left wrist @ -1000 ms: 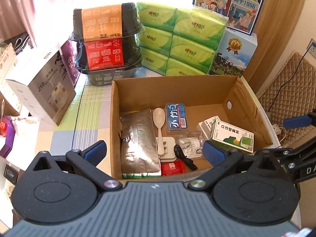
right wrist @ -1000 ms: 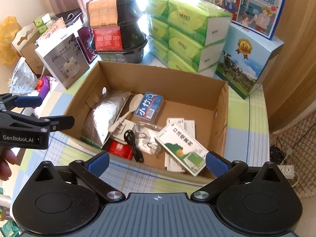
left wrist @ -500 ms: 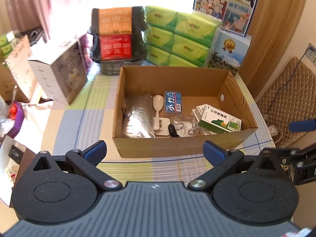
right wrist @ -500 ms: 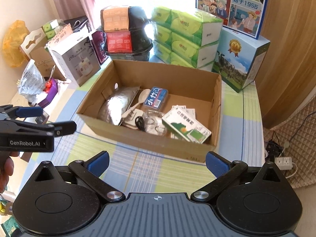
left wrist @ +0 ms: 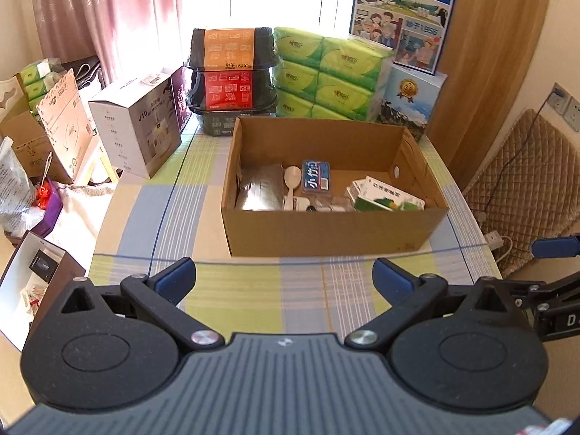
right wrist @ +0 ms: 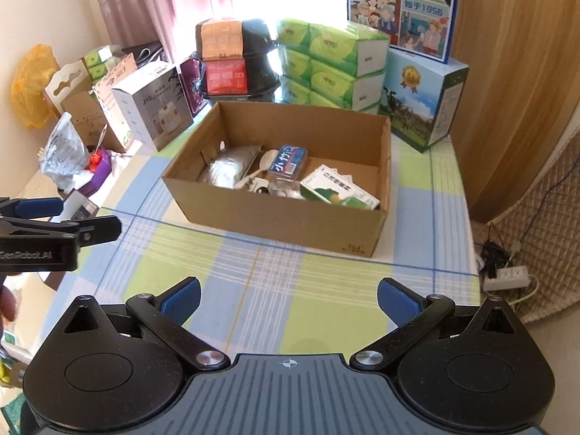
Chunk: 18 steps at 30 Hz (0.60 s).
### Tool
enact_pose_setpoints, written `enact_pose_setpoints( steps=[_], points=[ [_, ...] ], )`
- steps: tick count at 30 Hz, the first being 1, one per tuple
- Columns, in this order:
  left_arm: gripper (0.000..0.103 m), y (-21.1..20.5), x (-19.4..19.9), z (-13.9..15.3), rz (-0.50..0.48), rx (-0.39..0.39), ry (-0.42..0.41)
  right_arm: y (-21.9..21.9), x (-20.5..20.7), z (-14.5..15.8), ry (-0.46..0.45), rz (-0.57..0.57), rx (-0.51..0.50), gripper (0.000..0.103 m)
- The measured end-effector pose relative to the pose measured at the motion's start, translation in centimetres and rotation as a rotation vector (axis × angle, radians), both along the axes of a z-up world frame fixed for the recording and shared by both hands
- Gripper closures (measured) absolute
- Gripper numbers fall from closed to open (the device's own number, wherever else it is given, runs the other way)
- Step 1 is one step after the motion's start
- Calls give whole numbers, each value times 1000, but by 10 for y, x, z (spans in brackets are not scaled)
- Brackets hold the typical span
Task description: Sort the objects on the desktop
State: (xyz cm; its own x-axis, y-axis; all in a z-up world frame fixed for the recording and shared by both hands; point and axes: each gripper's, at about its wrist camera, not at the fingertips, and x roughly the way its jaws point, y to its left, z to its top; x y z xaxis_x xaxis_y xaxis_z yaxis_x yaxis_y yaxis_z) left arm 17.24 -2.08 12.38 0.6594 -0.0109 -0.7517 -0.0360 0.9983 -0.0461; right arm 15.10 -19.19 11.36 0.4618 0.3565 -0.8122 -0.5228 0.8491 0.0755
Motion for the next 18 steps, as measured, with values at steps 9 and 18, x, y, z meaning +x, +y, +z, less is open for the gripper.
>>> enact_pose_setpoints(
  steps=[9,18],
  points=[
    [1,-14,-56,-6,3,-36,-28,-31,-48,1,-62,-65,44,2],
    [1,-33,-100,-7,-7,-1,-75,-55,-89,-7,-100,-97,51,2]
  ],
)
